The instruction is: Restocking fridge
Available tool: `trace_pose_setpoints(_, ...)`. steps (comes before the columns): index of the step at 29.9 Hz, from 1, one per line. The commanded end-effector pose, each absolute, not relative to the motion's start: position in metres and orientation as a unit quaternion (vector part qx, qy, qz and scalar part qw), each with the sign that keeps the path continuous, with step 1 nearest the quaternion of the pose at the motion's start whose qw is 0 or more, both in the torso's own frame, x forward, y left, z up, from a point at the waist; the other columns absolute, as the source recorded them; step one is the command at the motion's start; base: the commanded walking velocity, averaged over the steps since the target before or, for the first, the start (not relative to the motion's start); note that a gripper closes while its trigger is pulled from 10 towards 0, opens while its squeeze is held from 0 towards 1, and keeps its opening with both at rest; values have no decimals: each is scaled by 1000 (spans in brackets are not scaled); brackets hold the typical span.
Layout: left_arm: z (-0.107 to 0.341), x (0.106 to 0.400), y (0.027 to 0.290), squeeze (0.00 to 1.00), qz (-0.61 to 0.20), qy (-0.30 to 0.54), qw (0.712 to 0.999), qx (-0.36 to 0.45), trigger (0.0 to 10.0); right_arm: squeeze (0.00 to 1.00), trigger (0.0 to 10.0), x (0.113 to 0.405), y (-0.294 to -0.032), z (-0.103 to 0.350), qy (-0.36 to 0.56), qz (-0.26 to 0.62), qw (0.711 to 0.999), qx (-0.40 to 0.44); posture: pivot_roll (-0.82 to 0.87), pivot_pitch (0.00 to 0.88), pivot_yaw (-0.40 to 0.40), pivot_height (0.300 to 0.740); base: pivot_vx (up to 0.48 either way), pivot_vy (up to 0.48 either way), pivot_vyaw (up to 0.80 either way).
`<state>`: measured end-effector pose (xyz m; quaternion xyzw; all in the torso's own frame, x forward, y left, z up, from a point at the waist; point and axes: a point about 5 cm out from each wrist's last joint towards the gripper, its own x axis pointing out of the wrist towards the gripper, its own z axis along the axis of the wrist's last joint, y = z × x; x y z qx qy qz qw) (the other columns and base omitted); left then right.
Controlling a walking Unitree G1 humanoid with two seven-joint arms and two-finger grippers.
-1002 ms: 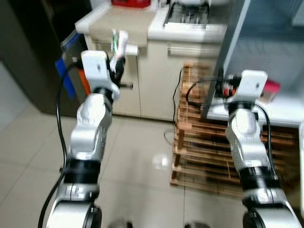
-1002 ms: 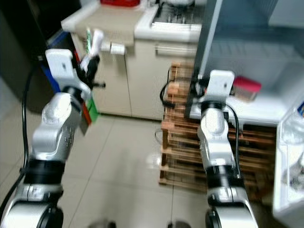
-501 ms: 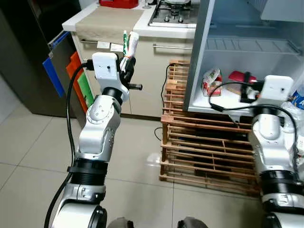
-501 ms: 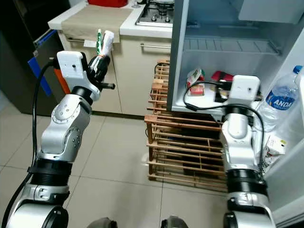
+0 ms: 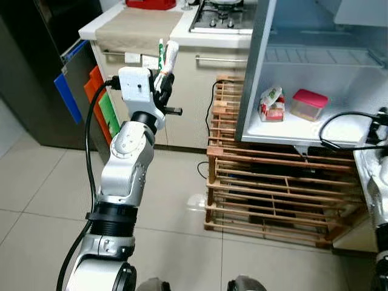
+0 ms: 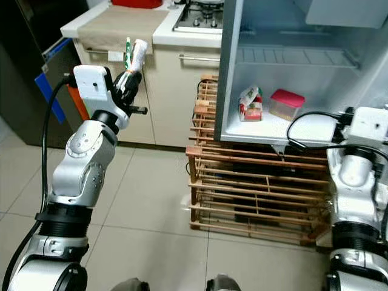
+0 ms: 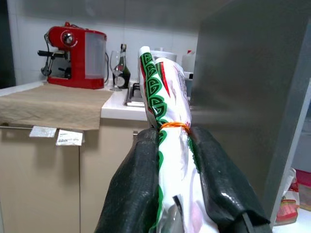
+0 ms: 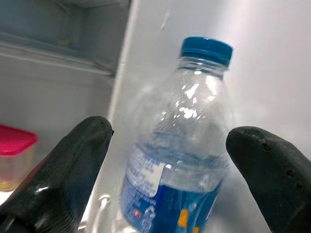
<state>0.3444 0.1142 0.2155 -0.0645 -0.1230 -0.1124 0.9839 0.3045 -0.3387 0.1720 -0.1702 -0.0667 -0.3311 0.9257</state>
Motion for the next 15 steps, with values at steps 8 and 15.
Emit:
trace_pose_setpoints(8,214,344,107,0,-128,-115,984,-50,10000,0,10000,323,-271,169,-98,-230,960,-125,-145,0,47,711,0,-120,0)
trace_pose_setpoints(15,214,345,107,0,-128,-116,984,-49,10000,0,10000,323,-231,160,-102,-177,973,-105,-144,0,48,711,0,-469,670)
